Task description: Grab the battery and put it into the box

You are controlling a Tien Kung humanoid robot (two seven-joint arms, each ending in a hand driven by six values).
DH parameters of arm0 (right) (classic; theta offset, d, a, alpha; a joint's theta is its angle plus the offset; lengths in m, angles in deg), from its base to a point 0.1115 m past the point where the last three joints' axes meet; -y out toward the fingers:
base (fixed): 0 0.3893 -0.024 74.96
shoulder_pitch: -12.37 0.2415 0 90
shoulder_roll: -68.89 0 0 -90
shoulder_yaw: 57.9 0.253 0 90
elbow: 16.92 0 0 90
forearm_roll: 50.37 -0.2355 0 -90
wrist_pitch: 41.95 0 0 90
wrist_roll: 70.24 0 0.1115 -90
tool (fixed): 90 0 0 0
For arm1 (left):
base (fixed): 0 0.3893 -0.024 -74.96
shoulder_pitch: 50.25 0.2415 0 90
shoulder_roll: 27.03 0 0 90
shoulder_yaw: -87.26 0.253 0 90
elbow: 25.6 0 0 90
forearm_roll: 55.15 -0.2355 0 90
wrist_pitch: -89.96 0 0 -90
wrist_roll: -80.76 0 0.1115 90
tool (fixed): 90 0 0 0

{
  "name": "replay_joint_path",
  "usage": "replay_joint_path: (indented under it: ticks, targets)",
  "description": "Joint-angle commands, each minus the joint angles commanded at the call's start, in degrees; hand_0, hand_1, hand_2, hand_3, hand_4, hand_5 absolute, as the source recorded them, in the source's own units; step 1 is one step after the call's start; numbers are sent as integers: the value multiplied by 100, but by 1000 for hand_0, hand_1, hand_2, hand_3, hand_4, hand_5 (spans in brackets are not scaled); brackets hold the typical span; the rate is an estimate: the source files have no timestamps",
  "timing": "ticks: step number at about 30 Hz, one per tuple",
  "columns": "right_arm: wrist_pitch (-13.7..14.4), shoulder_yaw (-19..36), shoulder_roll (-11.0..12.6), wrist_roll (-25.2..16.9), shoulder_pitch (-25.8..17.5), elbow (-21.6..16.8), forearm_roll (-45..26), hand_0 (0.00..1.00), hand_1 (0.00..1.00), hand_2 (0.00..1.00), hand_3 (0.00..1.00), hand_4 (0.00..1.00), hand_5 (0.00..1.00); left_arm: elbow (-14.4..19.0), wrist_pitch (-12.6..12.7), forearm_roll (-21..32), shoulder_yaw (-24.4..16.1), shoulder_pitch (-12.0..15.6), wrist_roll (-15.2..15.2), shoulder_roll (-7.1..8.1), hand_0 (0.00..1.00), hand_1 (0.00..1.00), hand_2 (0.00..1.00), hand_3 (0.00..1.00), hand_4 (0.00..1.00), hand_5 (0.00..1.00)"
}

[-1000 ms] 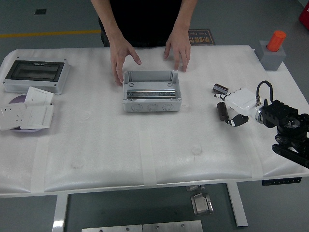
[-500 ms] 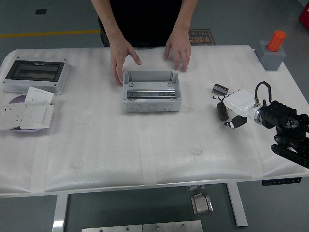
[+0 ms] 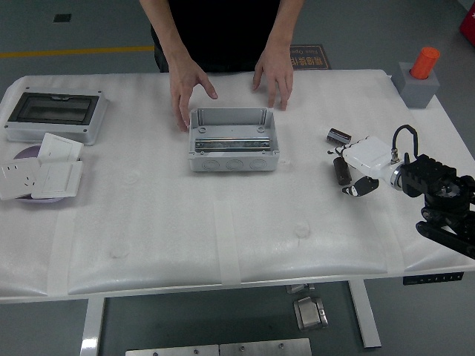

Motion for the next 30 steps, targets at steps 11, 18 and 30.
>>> replay_joint_path:
  ticks: [11,18,30]
  targets:
    - [26,4,-8,-24,-9,20,-20,635,610,772,771,557,352,0,20,-106,-6,-7,-29,4,594,636,570,706,663,230]
    - [38,13,-9,-36,-26,26,-24,636,610,771,766,545,360,10,37,-249,-69,-25,-51,2,594,636,571,706,665,233]
    - [67,44,26,-30,2,-30,10,637,610,770,762,542,369,15,72,-386,-98,-33,-83,-14,594,636,570,709,670,238]
